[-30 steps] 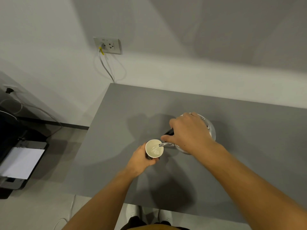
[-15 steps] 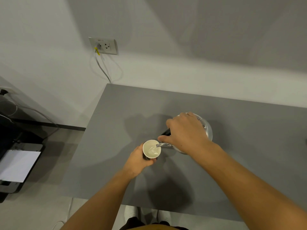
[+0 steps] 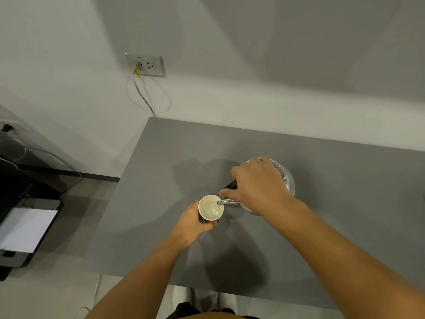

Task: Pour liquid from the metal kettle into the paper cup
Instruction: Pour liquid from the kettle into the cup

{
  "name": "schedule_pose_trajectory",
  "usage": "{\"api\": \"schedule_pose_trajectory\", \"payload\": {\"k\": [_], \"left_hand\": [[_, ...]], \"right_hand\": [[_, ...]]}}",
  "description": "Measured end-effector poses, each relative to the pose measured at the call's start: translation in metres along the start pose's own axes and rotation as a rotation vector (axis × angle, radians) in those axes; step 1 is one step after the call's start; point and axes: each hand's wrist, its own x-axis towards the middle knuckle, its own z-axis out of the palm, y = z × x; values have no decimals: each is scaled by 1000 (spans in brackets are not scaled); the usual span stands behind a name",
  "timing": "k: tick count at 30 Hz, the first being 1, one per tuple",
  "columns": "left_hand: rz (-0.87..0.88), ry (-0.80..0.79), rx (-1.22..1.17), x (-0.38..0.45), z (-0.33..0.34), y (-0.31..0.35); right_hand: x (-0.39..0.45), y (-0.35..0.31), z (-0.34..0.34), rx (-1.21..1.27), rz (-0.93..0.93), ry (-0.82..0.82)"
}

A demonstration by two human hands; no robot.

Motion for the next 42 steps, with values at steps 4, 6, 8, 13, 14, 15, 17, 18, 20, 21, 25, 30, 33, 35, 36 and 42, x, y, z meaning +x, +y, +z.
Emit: {"api": "schedule_pose_trajectory", "payload": {"k": [4,6,8,13,14,15,17,18,20,21,25,30,33,35,36,42], "left_hand": [[1,2,10,-1,0,0],[-1,6,4,-1,0,0],[-4,8,1,-1,0,0],[-3,6,10,-2,0,1],[-3,5,14,-2,0,2],[-3,3,17,-2,-1,2],[-1,1,21,-2,-1,3],[3,2,26,-3,-1,3],[9,8,29,-3,-1,4],[10,10,27,-3,-1,4],[11,6,36,-3,-1,5],[0,9,51,-2,-1,3],[2,10,54,-2,-1,3],[-1,11,61,-1,-1,3],[-3,10,61,-1,-1,3],[-8,18,48,0,0,1]], "right_hand": [[0,0,0,0,0,5],[0,-1,0,-3,-2,10],[0,-1,0,-6,-3,8],[0,-3,-1,-10,-8,10],[0,-3,-2,-7,-8,11],[0,-3,-2,-5,-8,11],[0,-3,-2,-5,-9,11],[0,-3,-2,-7,-9,13],[0,-3,-1,-12,-9,19],[0,-3,-1,-13,-8,22],[0,-2,-1,-10,-8,26],[0,-2,0,-15,-13,28],[0,-1,1,-12,-13,28],[0,-1,2,-8,-13,36],[0,-1,2,-6,-12,39],[0,2,5,23,22,53]]}}
